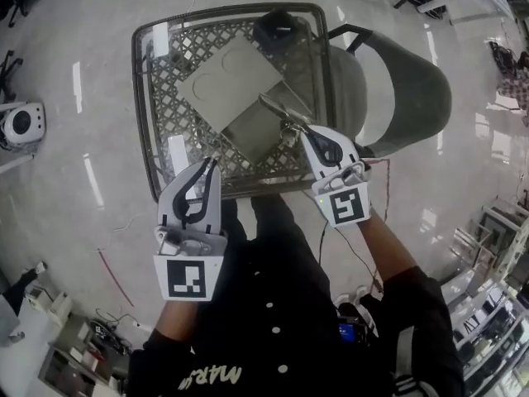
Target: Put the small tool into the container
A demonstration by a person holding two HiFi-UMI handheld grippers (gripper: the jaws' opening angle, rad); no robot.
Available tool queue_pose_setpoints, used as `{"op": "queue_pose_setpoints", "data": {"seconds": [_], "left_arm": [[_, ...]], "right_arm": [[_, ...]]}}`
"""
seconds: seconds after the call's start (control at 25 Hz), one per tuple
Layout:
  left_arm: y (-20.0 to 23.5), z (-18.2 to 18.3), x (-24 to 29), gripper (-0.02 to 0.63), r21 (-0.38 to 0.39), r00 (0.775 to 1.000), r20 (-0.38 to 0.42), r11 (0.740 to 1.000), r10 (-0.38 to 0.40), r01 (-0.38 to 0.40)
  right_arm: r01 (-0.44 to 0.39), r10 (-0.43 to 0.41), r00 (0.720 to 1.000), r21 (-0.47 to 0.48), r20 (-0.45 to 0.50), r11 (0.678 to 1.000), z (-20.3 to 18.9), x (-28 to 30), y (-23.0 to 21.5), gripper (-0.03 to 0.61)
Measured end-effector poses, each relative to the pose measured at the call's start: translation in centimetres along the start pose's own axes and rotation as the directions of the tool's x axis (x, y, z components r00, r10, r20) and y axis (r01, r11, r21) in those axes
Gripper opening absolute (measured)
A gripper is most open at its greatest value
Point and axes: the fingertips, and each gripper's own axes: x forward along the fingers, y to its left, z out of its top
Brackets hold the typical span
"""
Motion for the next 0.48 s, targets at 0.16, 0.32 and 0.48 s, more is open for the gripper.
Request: {"op": "queue_pose_setpoints", "data": {"seconds": [0.16,0.32,0.48], "left_arm": [[-0.3,-3.1,0.9,0.038,0.010,0.999,-0.039,1.000,0.020,-0.019],[-0.8,-6.2,1.2,0.038,-0.028,0.998,-0.065,0.999,0.027,-0.029],[-1.3,-9.2,0.9,0.038,-0.044,0.993,-0.112,0.998,0.036,-0.041]], "right_arm": [[-0.086,0.081,0.996,-0.132,-0.039,0.987,-4.4,2.8,1.7,0.018],[-0.181,0.161,0.983,-0.311,-0.089,0.933,-8.4,5.1,3.8,0.018],[-0.291,0.256,0.957,-0.450,-0.139,0.844,-11.5,6.7,6.3,0.018]]}}
